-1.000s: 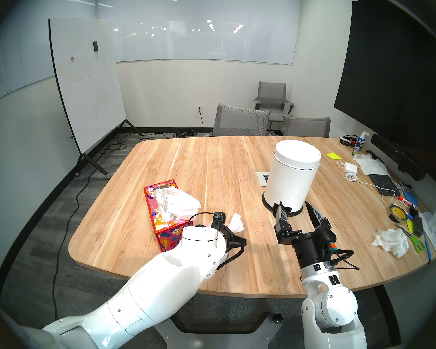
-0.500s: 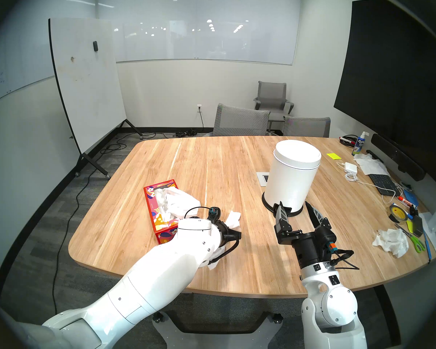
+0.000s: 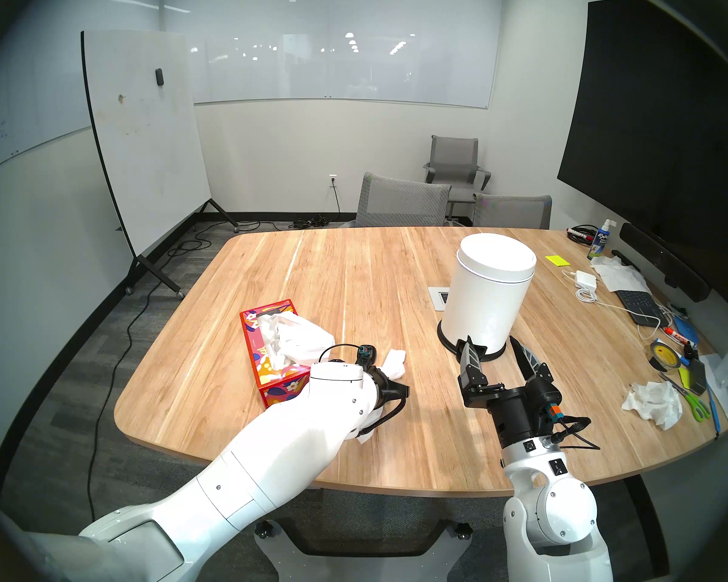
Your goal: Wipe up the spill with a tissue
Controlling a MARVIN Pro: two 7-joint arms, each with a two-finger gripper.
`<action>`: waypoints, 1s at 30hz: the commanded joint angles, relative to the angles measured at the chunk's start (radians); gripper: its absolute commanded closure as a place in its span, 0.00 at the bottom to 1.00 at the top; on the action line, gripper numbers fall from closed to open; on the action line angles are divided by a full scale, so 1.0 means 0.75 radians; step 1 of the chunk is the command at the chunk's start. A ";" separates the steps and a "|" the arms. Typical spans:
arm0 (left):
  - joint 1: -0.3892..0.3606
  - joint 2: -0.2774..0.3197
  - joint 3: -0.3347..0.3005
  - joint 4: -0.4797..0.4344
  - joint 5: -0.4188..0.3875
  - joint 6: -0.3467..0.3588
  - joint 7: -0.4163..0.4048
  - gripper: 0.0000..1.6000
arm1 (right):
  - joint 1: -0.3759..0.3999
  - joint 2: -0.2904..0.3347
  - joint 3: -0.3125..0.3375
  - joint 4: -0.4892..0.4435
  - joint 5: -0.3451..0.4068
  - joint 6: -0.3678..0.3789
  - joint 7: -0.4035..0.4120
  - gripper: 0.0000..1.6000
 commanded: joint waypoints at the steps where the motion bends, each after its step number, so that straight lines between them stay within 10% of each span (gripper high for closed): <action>1: -0.070 -0.086 0.027 0.059 0.007 -0.003 -0.013 1.00 | 0.003 0.003 0.001 -0.031 -0.001 -0.004 0.002 0.00; 30: -0.034 0.019 -0.007 0.028 0.000 -0.021 -0.052 1.00 | 0.002 0.003 0.001 -0.032 -0.001 -0.003 0.002 0.00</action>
